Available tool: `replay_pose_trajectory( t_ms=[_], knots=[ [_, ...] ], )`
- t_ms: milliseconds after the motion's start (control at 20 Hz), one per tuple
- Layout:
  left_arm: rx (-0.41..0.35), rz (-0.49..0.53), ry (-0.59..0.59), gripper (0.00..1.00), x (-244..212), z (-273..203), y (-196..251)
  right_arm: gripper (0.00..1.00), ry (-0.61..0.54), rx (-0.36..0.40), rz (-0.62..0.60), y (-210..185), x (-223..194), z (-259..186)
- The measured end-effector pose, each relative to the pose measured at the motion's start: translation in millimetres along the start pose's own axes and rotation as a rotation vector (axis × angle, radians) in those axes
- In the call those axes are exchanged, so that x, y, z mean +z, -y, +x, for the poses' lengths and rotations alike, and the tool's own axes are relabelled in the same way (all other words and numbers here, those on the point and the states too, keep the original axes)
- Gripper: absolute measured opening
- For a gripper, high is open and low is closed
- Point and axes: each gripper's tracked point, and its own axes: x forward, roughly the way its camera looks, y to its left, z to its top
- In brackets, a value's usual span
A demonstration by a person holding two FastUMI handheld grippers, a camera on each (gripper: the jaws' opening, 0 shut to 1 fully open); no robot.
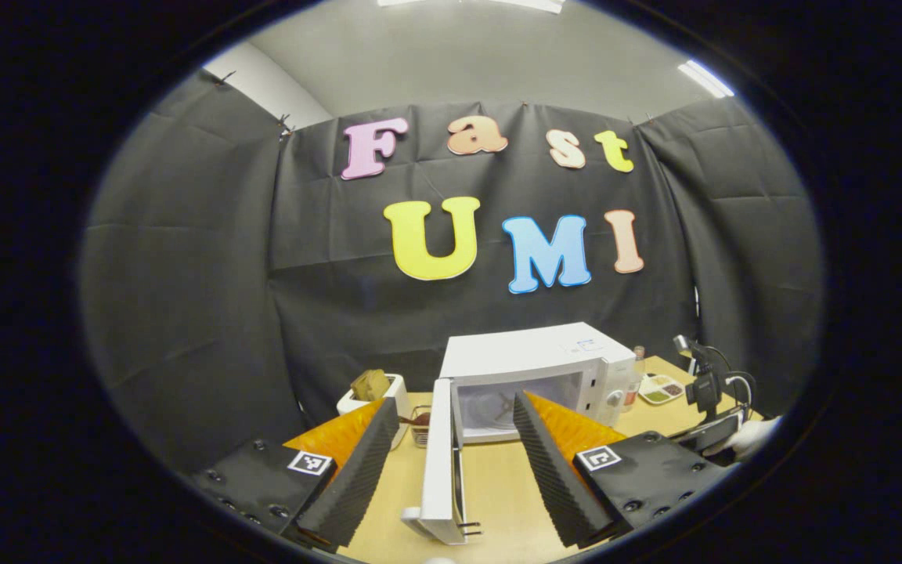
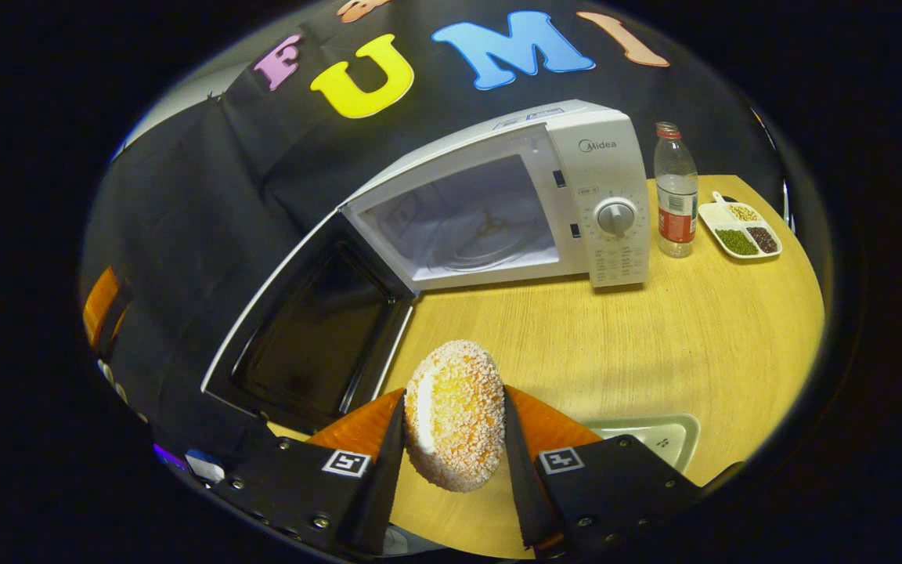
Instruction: Open the microwave oven with the left hand, put the food in, and close the microwave oven.
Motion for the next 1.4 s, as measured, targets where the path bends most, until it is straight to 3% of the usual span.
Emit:
replay_pose_trajectory(
  t_ms=[200,350,750,950,1000,1400],
  knots=[
    [-0.016,0.02,-0.011,1.0,-4.4,6.6,-3.6,0.63,0.091,-0.004,0.125,-7.1,40.5,36.7],
    [-0.022,0.043,-0.02,1.0,-9.9,13.6,-2.9,0.63,0.16,-0.058,0.118,-1.9,67.9,63.2],
    [-0.09,0.07,-0.022,0.98,-31.7,39.1,14.9,0.63,0.32,-0.14,0.281,-5.4,121.8,148.8],
    [-0.074,0.072,-0.025,1.0,-45.4,51.3,2.9,0.63,0.399,-0.219,0.271,9.3,141.8,183.8],
    [-0.07,0.073,-0.03,0.94,-50.5,54.4,0.0,0.63,0.412,-0.243,0.272,14.4,144.9,193.0],
    [-0.017,0.083,-0.068,0.98,-77.8,63.8,-28.6,0.63,0.499,-0.391,0.219,35.5,153.5,240.5]
  ],
)
